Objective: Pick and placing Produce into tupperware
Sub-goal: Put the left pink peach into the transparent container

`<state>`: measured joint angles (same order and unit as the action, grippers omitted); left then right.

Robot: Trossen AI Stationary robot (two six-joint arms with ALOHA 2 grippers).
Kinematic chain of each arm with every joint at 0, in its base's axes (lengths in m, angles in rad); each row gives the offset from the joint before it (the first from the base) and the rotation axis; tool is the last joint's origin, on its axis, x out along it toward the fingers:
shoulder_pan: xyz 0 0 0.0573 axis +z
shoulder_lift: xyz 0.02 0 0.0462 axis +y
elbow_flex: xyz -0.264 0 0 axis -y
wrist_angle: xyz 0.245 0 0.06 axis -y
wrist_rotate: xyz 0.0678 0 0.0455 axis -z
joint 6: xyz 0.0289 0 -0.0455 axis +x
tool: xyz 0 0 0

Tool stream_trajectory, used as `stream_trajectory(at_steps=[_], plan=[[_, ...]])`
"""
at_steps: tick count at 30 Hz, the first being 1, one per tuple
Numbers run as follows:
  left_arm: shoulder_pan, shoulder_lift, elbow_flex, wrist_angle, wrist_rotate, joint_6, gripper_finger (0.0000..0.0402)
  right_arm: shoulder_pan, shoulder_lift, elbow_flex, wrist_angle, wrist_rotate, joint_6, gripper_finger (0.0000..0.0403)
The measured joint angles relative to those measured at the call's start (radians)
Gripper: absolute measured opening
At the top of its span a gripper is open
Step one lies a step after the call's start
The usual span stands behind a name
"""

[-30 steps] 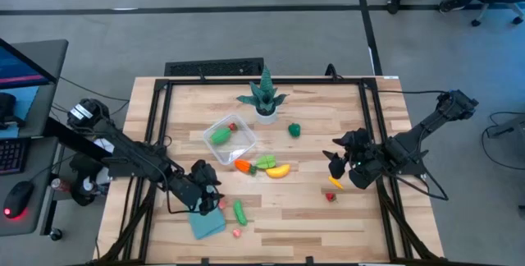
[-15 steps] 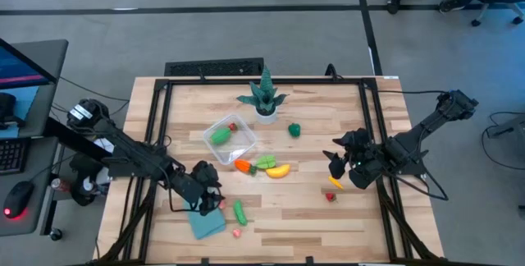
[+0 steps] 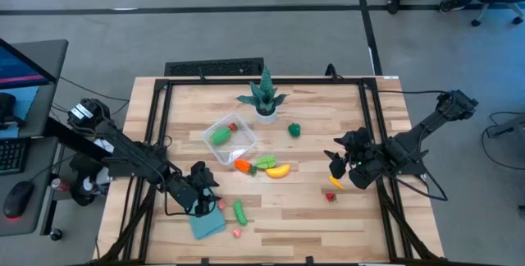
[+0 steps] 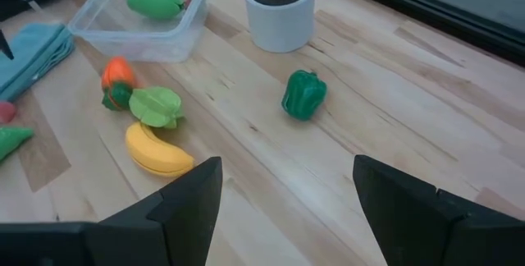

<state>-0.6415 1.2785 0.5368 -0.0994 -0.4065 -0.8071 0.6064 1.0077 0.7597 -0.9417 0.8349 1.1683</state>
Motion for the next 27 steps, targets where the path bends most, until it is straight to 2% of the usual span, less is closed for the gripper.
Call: stream_trajectory(at_steps=[7, 13, 21, 27], plan=[[-0.002, 0.042, -0.030, 0.126, -0.003, 0.032, 0.0224, 0.000, 0.000, 0.000, -0.001, 0.000, -0.001, 0.0270], [-0.006, 0.178, 0.000, 0.218, 0.047, 0.046, 0.0224, 0.000, 0.000, 0.000, -0.004, -0.010, -0.001, 0.0270], [-0.023, 0.279, 0.054, 0.222, 0.089, 0.048, 0.0224, 0.000, 0.000, 0.000, -0.026, -0.026, -0.012, 0.0270], [-0.040, 0.295, 0.079, 0.155, 0.085, 0.034, 0.0224, 0.000, 0.000, 0.000, -0.024, -0.026, -0.023, 0.0270]])
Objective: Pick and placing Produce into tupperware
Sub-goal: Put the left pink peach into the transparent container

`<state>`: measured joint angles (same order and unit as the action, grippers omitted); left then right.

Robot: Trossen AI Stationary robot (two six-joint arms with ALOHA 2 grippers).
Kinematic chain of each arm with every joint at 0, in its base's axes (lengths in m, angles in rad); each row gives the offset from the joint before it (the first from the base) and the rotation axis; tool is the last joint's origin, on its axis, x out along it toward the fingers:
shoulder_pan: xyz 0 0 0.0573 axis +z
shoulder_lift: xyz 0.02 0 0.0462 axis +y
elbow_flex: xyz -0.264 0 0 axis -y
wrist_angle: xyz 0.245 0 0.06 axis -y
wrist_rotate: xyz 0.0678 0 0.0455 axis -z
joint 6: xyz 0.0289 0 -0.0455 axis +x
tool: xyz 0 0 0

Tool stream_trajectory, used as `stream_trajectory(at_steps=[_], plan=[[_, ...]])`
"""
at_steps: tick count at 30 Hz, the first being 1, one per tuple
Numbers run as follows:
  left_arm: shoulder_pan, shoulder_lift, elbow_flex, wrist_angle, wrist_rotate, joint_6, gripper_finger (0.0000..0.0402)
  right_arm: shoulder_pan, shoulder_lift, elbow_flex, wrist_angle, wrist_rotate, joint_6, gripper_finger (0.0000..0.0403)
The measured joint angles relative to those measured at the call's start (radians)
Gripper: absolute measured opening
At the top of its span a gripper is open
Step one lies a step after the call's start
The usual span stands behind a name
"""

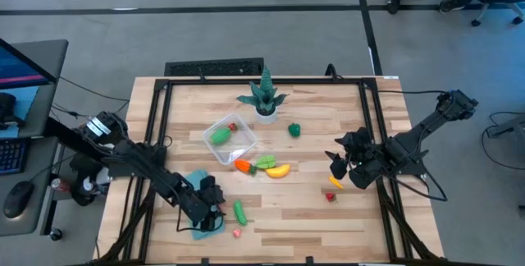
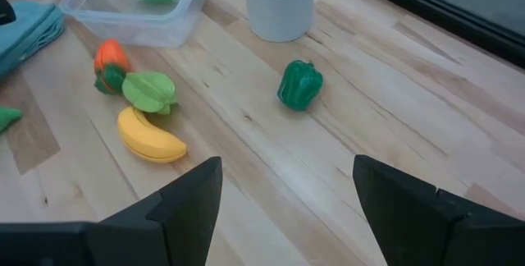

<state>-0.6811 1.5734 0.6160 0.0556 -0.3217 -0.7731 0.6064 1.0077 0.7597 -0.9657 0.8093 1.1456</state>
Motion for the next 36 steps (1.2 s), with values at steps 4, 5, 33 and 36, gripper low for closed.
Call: stream_trajectory(at_steps=[4, 5, 33, 36], plan=[[0.000, 0.000, 0.011, -0.046, -0.011, -0.001, 0.0224, 0.000, 0.000, 0.000, 0.000, 0.000, -0.002, 0.0270], [0.001, 0.000, 0.012, -0.048, -0.014, -0.001, 0.0224, 0.000, 0.000, 0.000, 0.000, 0.000, -0.001, 0.0270], [0.009, 0.000, 0.027, -0.123, 0.049, 0.014, 0.0224, 0.000, 0.000, 0.000, 0.009, 0.003, -0.001, 0.0270], [0.016, 0.000, 0.027, -0.122, 0.048, 0.014, 0.0224, 0.000, 0.000, 0.000, 0.009, 0.003, -0.001, 0.0270]])
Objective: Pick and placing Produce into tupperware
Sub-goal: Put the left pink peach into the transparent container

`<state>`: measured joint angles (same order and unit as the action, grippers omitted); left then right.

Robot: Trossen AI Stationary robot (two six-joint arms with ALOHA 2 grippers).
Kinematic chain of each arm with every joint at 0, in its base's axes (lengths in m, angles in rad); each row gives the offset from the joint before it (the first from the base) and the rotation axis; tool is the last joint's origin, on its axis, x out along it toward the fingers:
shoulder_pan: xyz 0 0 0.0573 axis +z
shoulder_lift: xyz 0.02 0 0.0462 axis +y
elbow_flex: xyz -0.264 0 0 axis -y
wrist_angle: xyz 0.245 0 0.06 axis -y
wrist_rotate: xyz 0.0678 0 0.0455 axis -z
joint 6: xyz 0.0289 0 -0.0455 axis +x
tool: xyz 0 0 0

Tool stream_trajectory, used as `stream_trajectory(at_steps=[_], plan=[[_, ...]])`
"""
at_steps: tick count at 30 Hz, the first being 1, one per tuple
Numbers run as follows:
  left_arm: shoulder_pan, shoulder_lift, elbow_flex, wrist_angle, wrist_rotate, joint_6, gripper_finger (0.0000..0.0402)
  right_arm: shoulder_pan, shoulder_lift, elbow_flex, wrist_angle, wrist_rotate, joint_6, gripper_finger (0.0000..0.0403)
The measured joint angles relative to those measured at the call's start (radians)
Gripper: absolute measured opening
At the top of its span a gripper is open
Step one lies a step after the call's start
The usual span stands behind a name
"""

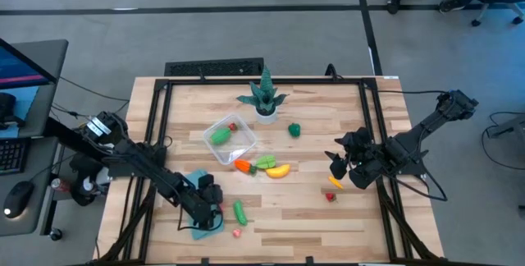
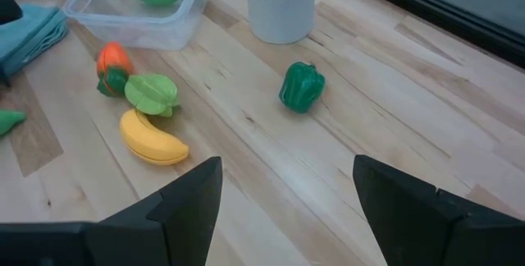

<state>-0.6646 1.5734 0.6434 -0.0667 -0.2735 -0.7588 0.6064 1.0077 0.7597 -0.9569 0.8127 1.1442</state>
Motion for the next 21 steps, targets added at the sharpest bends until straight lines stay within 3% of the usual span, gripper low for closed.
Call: stream_trajectory(at_steps=[9, 21], plan=[[0.008, 0.000, 0.000, -0.003, 0.000, 0.001, 0.0216, 0.000, 0.000, 0.000, 0.001, 0.000, 0.000, 0.0270], [0.007, -0.001, 0.000, -0.003, 0.005, 0.004, 0.0133, 0.000, 0.000, 0.000, 0.001, 0.000, 0.000, 0.0270]])
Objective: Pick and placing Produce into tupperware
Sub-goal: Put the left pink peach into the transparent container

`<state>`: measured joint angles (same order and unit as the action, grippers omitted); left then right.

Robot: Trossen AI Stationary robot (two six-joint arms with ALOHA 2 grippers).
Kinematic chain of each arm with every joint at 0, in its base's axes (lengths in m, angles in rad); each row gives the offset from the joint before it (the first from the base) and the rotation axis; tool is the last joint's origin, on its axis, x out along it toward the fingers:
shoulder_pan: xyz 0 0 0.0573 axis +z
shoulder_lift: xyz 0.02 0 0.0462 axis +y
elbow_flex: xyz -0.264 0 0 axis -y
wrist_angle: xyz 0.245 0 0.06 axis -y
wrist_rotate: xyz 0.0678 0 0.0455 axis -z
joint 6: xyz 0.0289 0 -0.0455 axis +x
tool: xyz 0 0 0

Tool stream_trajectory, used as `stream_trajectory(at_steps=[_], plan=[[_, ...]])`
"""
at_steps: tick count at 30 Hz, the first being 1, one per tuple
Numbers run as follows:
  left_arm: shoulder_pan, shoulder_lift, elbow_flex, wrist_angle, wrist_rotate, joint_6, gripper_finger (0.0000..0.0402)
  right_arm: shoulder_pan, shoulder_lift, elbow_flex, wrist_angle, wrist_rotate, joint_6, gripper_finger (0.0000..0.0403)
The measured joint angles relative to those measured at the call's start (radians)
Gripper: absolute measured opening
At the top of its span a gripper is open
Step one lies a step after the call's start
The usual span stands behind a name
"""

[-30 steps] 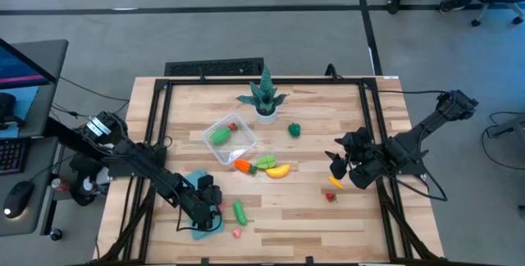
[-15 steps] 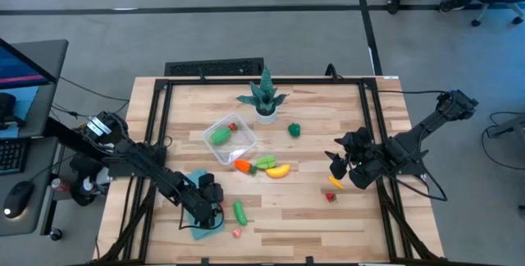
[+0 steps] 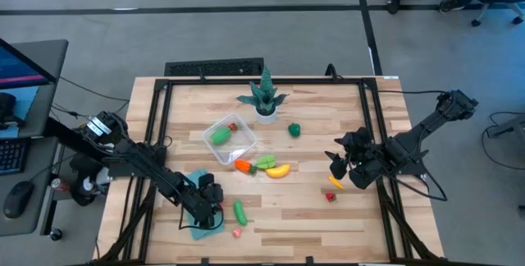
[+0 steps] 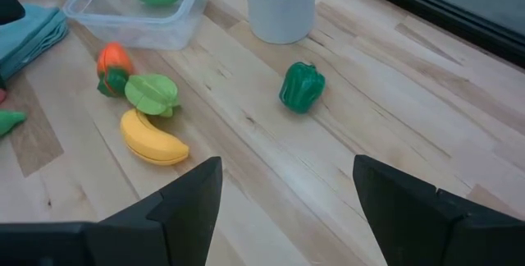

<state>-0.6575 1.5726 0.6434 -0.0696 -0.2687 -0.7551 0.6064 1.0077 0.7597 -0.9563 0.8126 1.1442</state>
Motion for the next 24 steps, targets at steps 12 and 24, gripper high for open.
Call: stream_trajectory(at_steps=[12, 24], plan=[[0.013, 0.000, 0.006, 0.015, -0.008, -0.011, 0.0108, 0.000, 0.000, 0.000, 0.000, 0.000, -0.001, 0.0270], [0.091, -0.101, 0.093, -0.053, -0.170, 0.001, 0.0107, 0.000, 0.000, 0.000, -0.003, 0.000, -0.027, 0.0270]])
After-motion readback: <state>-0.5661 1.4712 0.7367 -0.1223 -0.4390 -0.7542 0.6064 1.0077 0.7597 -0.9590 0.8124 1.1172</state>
